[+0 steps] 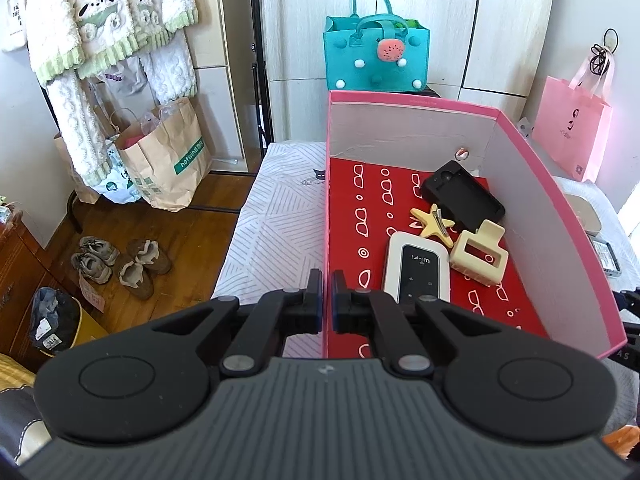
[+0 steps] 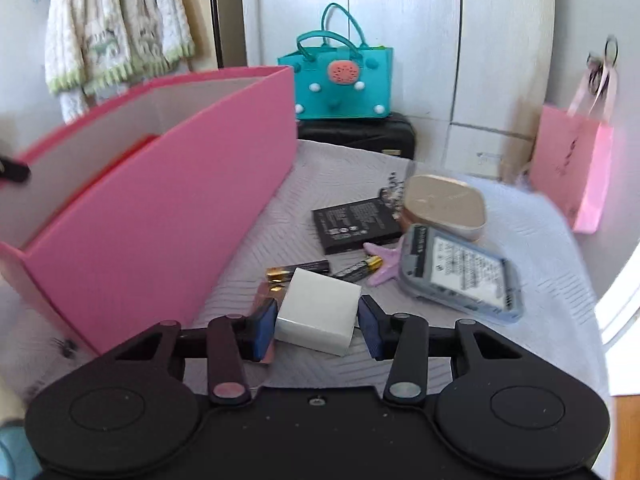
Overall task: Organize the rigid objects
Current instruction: 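Lift the charger cube with the right tool toward the pink box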
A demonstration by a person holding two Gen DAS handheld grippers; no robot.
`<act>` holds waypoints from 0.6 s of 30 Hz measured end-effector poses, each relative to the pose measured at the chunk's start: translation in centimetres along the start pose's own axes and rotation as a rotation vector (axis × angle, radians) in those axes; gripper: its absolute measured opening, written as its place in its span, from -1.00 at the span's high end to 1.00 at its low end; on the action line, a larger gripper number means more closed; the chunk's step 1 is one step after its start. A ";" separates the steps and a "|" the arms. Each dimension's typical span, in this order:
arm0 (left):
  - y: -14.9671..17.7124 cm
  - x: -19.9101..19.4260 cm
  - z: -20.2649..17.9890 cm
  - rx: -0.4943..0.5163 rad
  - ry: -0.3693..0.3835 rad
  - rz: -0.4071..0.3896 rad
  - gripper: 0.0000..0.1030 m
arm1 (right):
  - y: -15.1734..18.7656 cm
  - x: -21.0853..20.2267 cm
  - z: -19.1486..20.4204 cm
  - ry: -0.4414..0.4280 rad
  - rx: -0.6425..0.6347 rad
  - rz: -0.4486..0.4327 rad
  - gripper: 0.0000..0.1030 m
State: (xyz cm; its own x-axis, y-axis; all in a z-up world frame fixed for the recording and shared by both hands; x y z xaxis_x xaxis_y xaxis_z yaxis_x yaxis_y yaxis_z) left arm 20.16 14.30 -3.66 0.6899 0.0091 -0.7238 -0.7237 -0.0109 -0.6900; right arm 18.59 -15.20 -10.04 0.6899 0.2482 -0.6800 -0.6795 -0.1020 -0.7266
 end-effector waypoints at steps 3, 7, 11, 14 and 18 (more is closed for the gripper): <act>-0.1 0.1 0.1 -0.004 0.010 0.002 0.94 | 0.0 0.0 0.0 0.001 -0.008 0.008 0.04; 0.0 0.1 0.3 0.001 0.016 -0.003 0.94 | 0.0 0.4 0.6 0.028 -0.040 0.001 0.01; -0.1 0.1 0.4 0.013 0.020 0.004 0.94 | -0.3 0.1 0.3 0.068 -0.038 -0.057 0.04; -0.1 0.0 0.5 0.019 0.034 0.003 0.94 | -1.1 -0.8 -0.5 0.071 -0.021 -0.072 0.04; -0.2 0.2 0.7 0.002 0.046 0.006 0.94 | -3.0 -2.7 -0.7 0.043 -0.023 -0.106 0.04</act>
State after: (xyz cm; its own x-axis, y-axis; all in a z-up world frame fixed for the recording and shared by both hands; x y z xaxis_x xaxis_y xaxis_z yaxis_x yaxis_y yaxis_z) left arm 20.44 15.00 -3.71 0.6858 -0.0371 -0.7269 -0.7276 -0.0089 -0.6860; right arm 18.94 -16.22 -6.05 0.7682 0.2168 -0.6024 -0.5966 -0.0992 -0.7964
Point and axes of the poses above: each gripper's, at about its wrist camera, not at the fingertips, and x roughly the way its jaws point, z to its left, y to its underside, the point moved 6 cm from there along x, roughly the way its jaws point, and after that the axes turned 2 degrees about x, right-handed, at the moved point
